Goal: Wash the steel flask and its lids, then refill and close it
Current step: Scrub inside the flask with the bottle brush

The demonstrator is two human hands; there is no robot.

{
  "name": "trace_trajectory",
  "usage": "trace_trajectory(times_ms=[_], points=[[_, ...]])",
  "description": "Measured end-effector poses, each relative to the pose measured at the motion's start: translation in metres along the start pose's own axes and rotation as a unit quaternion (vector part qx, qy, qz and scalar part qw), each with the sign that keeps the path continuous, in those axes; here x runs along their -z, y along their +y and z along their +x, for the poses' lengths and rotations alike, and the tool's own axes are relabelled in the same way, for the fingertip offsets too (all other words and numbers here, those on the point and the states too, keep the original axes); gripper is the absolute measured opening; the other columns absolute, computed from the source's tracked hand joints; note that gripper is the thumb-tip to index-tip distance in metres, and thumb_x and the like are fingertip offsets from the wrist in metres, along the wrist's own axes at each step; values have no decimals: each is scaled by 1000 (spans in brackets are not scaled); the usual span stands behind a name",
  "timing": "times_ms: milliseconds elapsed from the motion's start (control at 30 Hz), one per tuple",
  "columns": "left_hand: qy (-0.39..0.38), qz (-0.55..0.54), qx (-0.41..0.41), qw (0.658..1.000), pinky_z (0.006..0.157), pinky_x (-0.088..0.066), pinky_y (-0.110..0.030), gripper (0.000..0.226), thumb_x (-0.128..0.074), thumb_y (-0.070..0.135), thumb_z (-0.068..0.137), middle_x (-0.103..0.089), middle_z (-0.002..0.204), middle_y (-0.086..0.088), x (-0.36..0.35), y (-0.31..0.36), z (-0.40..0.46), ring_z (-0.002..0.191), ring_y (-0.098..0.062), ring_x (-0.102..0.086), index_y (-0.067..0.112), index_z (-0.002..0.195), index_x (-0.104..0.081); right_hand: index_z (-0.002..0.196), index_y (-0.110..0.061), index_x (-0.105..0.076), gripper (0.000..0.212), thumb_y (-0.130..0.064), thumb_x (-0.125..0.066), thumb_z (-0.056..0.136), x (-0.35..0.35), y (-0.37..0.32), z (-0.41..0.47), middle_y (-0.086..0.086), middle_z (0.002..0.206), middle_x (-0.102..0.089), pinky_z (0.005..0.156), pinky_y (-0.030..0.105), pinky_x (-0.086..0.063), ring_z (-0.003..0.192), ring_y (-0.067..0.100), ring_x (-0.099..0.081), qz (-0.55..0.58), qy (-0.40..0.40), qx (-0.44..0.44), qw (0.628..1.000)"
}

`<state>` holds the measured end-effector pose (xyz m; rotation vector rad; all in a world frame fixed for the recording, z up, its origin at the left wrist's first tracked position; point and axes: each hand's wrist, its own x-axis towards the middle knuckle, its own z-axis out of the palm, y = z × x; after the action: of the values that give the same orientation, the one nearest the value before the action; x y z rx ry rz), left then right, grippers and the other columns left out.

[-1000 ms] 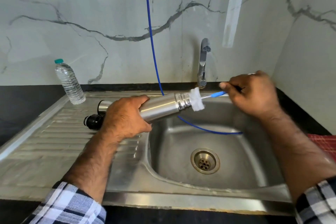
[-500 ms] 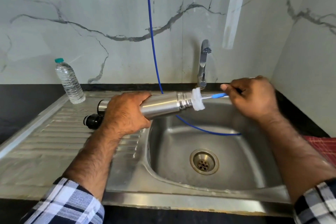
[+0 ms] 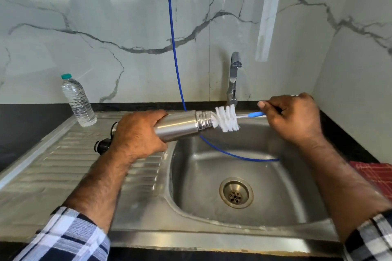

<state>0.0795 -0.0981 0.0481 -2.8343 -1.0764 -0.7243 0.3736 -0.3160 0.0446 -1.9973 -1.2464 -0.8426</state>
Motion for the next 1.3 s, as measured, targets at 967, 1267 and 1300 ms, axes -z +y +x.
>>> trace_trajectory(times_ms=[967,1267,1300], points=[[12,-28,24,999,78,-56,-32,82,-97,43,49,-74,102,9,-1,-14,-2,83,-16,-60,40,125,-66,60,-21,-44,48,-50,-51,97,5,-1,1,4,53,-57,71,34,-29,57,40,-59,-31,22,-17,999],[4,-36,-3,999,76,-49,-28,80,-93,42,51,-74,104,11,-11,3,-2,87,-19,-62,40,126,-67,67,-22,-60,41,-45,-56,100,-22,-35,-2,-2,61,-64,81,41,-41,61,30,-63,-36,-30,64,997],[3,-27,8,1000,75,-47,-28,81,-95,42,51,-74,105,9,-8,-5,-3,84,-16,-58,40,128,-66,65,-22,-58,41,-45,-56,99,-18,-22,0,0,61,-65,80,42,-41,62,33,-65,-35,-25,49,998]])
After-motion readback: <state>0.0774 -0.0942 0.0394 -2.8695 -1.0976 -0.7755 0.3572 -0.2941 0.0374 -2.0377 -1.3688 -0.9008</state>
